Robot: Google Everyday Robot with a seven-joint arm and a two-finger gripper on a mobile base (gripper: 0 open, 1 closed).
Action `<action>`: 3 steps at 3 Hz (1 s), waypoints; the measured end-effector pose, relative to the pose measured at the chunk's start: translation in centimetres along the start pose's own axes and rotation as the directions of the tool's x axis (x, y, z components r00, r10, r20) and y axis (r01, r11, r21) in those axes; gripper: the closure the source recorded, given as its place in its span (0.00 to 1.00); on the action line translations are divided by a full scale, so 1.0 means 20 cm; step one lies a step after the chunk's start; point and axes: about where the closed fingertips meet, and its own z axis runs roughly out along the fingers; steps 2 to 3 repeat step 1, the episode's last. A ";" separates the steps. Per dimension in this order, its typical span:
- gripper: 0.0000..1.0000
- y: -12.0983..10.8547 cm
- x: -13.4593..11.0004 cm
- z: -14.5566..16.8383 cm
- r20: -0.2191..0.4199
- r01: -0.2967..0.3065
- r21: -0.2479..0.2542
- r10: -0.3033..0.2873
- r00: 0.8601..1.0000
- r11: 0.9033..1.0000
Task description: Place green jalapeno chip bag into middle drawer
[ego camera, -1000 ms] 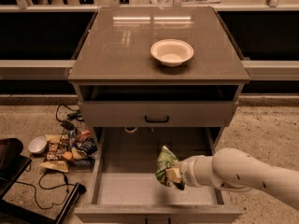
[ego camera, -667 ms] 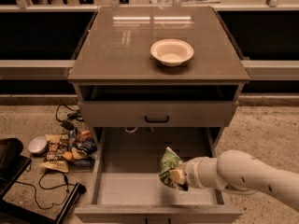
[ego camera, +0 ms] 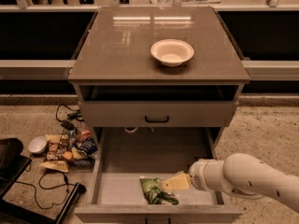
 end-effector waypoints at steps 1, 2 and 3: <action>0.00 0.00 0.00 0.00 0.000 0.000 0.000 0.000 1.000 1.000; 0.00 0.00 0.00 0.00 0.000 0.000 0.000 0.000 1.000 1.000; 0.00 0.00 0.00 0.00 0.000 0.000 0.000 0.000 1.000 1.000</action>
Offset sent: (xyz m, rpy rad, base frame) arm 0.0000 0.0000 0.0000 0.0000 0.0000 0.0000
